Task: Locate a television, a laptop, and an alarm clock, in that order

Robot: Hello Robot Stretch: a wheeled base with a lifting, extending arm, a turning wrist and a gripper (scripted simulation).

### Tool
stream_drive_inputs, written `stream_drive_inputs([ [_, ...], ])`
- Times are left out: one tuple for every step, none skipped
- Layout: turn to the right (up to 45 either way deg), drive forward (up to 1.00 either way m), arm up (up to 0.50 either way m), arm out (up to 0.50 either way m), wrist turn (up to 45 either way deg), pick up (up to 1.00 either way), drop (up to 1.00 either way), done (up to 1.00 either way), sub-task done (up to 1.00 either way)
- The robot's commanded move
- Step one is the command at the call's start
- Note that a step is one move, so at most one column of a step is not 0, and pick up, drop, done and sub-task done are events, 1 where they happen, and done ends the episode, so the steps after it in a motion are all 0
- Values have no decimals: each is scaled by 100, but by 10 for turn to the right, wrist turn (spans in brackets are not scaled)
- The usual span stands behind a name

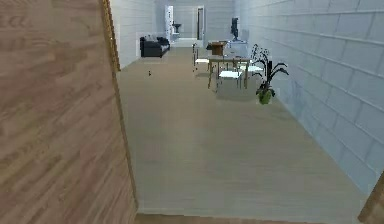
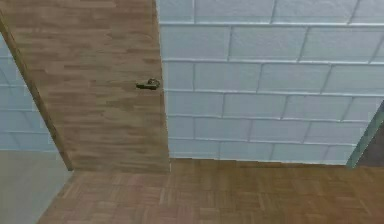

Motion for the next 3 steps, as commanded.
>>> stream_drive_inputs([
  [450, 0, 0, 0, 0, 0, 0, 0, 0],
  [450, 0, 0, 0, 0, 0, 0, 0, 0],
  [450, 0, 0, 0, 0, 0, 0, 0, 0],
])
